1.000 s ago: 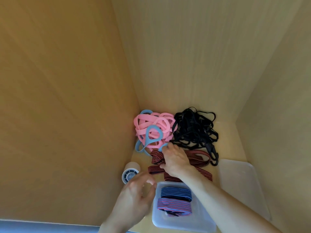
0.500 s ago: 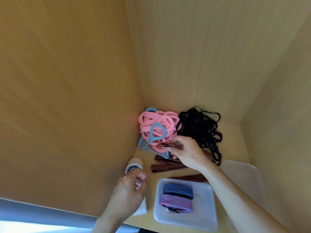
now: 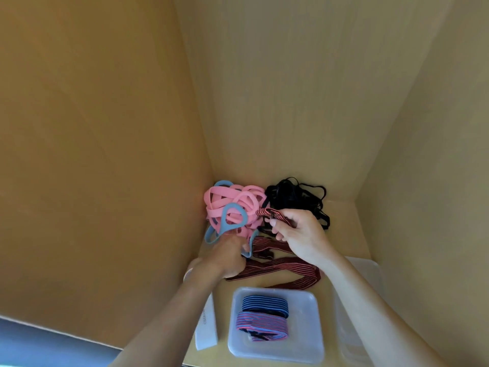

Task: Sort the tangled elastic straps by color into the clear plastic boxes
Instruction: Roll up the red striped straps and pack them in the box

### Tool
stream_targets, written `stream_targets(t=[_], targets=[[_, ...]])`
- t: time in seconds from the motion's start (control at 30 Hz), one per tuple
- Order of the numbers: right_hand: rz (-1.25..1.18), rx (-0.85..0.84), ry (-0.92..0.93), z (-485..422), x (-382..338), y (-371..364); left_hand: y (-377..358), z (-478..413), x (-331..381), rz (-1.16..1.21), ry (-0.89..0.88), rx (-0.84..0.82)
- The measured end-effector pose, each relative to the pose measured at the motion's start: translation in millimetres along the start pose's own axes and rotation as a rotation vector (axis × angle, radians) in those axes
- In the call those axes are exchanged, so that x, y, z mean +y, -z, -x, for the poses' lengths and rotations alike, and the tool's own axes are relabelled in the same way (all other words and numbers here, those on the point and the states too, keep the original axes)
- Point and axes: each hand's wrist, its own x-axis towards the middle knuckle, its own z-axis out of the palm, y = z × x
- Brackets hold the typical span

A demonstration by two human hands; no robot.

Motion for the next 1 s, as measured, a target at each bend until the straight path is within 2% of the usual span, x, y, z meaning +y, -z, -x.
stream_targets(t=[0.1,0.23,0.4,0.53,0.63,0.87,1.0], targets=[[-0.033,0.047,-0.037,3,7,7,-17,-17,-4,-0.071,0.003,-0.103],[-0.166,0.104,-0.099,6,7,21,-29,-22,-13,-0.099,-0.019,-0.096],[-0.424,0.18,-0.13,8,-12,41,-35,-19,-16,-0.175,-0.117,0.068],[-0.513,0.199,-0.097,10,-34,55,-26,-17,-11,0.022,-0.127,0.179],[-0.534,0.211,-0.08,7,-46,61,-7,-14,-4,0.229,-0.063,0.18],[-0.541,0.197,-0.07,-2,-58,60,48,1,36,0.558,-0.09,0.255],[-0.542,0.214,-0.098,-9,-60,59,74,11,61,0.651,-0.068,0.176]])
